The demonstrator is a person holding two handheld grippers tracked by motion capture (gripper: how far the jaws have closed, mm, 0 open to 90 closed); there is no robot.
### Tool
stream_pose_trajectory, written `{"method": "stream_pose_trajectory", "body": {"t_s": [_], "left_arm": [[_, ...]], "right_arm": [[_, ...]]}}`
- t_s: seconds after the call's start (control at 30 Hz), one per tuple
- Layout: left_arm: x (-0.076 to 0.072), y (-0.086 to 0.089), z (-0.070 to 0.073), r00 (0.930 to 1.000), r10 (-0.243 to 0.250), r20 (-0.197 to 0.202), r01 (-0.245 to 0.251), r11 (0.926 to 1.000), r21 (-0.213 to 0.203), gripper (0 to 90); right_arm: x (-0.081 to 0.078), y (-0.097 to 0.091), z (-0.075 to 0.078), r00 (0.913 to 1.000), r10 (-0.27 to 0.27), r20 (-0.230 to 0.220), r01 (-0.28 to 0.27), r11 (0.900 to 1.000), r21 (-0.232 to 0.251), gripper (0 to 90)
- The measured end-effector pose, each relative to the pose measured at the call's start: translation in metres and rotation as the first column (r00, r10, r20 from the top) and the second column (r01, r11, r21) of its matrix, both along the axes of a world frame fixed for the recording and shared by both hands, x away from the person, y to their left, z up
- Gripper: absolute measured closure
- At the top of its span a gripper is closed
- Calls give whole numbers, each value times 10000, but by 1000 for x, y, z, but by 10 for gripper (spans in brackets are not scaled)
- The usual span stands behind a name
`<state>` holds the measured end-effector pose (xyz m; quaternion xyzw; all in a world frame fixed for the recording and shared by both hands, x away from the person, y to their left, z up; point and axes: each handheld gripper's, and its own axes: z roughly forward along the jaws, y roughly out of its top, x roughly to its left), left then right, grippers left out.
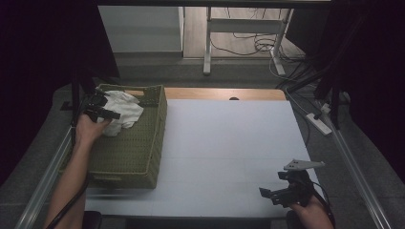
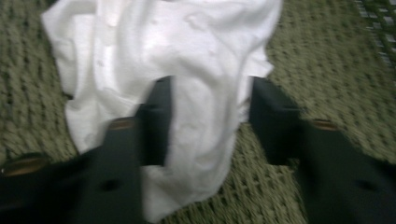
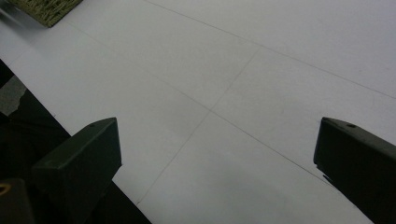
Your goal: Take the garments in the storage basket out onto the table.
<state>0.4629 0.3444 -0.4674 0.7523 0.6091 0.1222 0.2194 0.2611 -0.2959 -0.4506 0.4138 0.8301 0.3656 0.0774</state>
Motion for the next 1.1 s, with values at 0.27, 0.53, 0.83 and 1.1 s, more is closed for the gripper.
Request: {"method": "stream_pose_trajectory", "body": {"t_s": [0.27, 0.53, 0.83, 1.1], "left_arm": [[6, -2, -8, 9968, 305, -745, -284, 9992, 286, 558], [4, 3, -8, 9942, 403, -1002, -426, 9989, -209, 864], [-4, 5, 11, 9992, 72, -399, -114, 9943, -1061, 877], [-14, 0, 51, 9945, -669, 810, 830, 9730, -2154, 877]], "right_arm": [[0, 0, 0, 10000, 19, 14, -19, 10000, -18, 10], [0, 0, 0, 10000, 56, 10, -56, 10000, -17, 10], [0, 0, 0, 10000, 30, -23, -31, 10000, -27, 10], [0, 1, 0, 10000, 48, -29, -49, 10000, -78, 10]]}}
